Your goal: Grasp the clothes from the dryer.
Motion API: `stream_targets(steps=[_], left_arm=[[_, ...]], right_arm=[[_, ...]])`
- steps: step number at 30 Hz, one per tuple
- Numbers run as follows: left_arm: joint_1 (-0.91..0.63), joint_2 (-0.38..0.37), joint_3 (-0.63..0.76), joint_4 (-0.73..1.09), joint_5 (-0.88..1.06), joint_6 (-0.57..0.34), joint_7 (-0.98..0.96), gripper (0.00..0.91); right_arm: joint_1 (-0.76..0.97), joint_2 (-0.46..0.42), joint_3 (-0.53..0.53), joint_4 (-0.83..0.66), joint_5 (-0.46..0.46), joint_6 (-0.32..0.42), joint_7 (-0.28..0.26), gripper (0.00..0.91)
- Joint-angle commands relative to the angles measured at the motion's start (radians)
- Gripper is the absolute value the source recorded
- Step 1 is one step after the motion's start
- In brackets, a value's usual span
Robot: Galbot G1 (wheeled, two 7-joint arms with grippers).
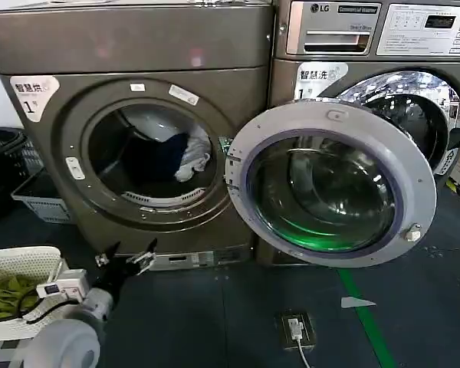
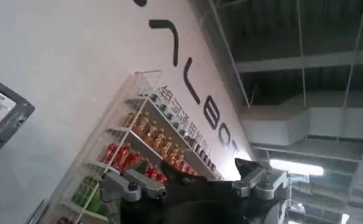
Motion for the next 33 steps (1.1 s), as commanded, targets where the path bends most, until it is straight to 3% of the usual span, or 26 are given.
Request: stream_targets(steps=[1, 33], left_arm=[[-0.001, 0.000, 0.000, 0.000, 0.001, 0.049, 0.002, 0.907], [-0.013, -0.001, 0.003, 0.005, 0.006, 0.049, 0.005, 0.907]], right_arm=[[0.001, -0.002, -0.002, 0.004, 0.008, -0.003, -0.006, 0.907], [0.003, -0.011, 0.010, 0.010, 0.030, -0.028, 0.000, 0.907]])
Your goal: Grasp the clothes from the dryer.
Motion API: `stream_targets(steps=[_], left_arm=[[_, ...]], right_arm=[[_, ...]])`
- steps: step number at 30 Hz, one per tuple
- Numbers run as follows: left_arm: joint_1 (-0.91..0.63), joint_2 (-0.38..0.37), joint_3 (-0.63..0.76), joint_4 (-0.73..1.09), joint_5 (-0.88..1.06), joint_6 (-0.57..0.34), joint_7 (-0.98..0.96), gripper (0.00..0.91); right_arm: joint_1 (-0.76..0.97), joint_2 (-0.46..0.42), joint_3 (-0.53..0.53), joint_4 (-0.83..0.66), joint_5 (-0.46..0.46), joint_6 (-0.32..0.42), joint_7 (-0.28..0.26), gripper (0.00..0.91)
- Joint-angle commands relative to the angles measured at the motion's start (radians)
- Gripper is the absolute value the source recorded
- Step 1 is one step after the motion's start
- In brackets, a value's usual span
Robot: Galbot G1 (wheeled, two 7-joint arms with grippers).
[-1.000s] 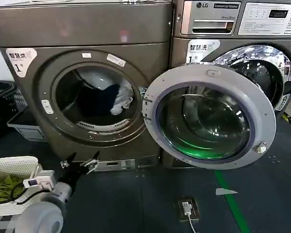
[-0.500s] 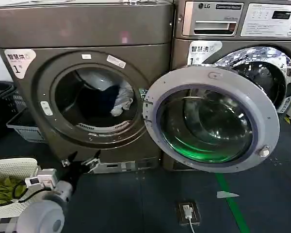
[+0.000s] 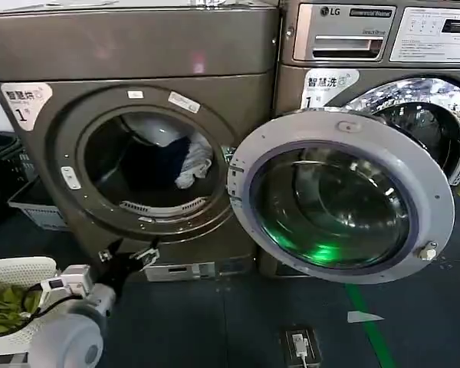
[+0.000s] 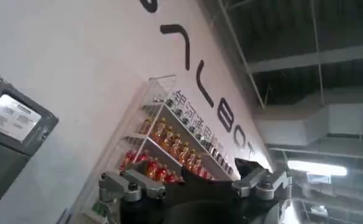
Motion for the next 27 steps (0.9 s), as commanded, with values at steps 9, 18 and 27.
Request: stream_targets(steps=[9, 18, 27], left_arm=[[-0.001, 0.000, -0.001, -0.002, 0.001, 0.049, 0.002, 0.907], [-0.006, -0.001, 0.003, -0.001, 0.001, 0.049, 0.003, 0.907], [-0.010, 0.000, 0.003, 0.003, 0.000, 0.049, 0.003, 0.907]], right_arm=[[-0.014, 0.000, 0.032, -0.010, -0.091, -0.010, 0.012, 0.907], [-0.031, 0.001, 0.058, -0.009, -0.113, -0.017, 0.014, 0.907], [-0.035, 0.001, 0.061, -0.007, -0.112, -0.020, 0.014, 0.907]])
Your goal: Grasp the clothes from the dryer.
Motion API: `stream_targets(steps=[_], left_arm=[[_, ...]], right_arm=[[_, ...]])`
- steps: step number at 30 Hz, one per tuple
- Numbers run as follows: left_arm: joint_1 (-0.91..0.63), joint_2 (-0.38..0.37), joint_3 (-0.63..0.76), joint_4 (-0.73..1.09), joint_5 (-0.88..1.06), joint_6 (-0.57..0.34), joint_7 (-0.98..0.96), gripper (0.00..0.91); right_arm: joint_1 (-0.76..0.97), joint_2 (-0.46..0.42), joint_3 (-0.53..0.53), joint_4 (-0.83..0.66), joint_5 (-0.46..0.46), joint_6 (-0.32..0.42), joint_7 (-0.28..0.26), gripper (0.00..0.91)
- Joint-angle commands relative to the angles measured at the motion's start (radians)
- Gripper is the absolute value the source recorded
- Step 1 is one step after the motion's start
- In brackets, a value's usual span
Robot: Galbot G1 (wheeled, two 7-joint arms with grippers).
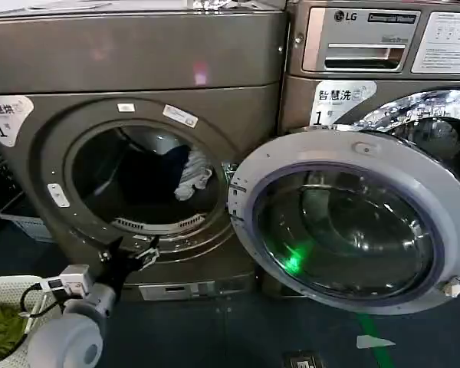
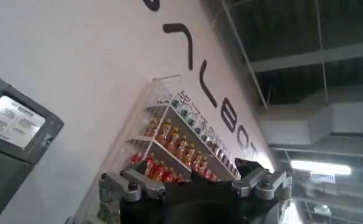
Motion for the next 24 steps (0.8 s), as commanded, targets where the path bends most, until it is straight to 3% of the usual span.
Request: stream_targets(steps=[1, 24], left_arm=[[-0.004, -0.002, 0.000, 0.005, 0.001, 0.049, 0.000, 0.907], [-0.015, -0.006, 0.008, 0.016, 0.007, 0.049, 0.003, 0.907]], right_arm=[[-0.003, -0.001, 0.008, -0.001, -0.014, -0.001, 0.000, 0.907], [-0.009, 0.000, 0.026, -0.012, -0.013, -0.002, -0.003, 0.907]])
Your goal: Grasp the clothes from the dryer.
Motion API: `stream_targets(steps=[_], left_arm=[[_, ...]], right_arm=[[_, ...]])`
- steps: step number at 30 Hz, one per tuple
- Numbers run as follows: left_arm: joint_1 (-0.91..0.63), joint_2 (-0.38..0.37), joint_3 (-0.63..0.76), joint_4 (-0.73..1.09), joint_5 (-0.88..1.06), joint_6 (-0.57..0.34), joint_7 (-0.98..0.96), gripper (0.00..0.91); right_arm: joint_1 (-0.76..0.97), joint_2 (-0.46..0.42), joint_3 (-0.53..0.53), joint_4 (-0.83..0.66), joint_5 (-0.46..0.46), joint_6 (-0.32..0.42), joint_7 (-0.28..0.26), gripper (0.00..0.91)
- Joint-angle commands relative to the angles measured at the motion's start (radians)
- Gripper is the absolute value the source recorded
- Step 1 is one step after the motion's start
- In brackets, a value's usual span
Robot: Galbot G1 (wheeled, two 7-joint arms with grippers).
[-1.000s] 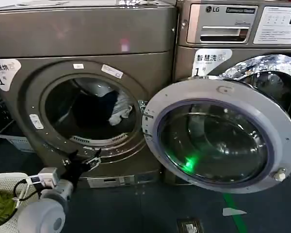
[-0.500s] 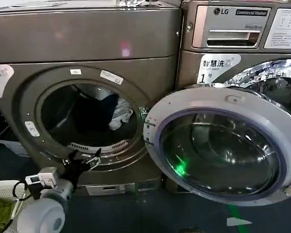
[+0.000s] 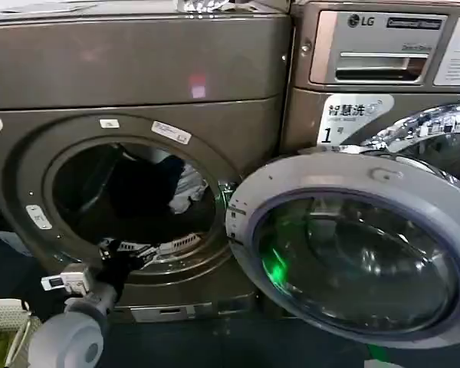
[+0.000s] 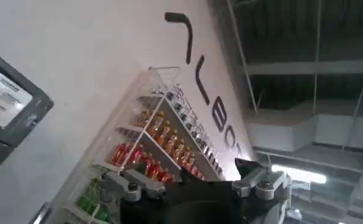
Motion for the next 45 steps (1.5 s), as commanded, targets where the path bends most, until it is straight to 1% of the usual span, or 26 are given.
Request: stream_targets(steps=[1, 45], left_arm=[[-0.001, -0.001, 0.001, 0.000, 0.001, 0.049, 0.001, 0.907], [-0.005, 0.002, 0.005, 0.002, 0.000, 0.049, 0.004, 0.907]], right_arm=[[0.000, 0.000, 0.002, 0.000, -0.001, 0.000, -0.001, 0.907], [0.001, 0.007, 0.003, 0.011, 0.006, 0.004, 0.001, 0.907]])
